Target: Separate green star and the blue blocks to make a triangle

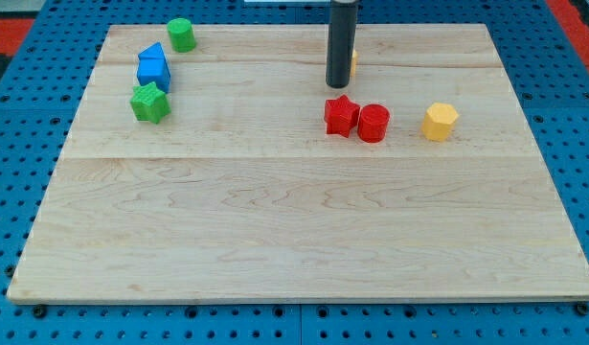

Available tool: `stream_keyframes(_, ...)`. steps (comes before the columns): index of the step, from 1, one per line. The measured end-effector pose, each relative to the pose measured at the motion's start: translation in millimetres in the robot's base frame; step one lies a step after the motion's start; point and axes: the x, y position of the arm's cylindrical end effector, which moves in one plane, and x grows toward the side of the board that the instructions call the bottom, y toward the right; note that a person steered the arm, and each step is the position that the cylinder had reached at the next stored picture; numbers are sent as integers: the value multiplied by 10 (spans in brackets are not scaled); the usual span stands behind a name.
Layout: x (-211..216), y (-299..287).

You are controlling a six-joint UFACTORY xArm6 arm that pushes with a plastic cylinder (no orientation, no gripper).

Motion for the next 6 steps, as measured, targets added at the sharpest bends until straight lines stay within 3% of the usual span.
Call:
stream_keyframes(2, 515, -954)
stream_keyframes(4, 520, -997)
stream_keyframes(5, 1406, -1132)
stream_keyframes(6, 1971, -1676)
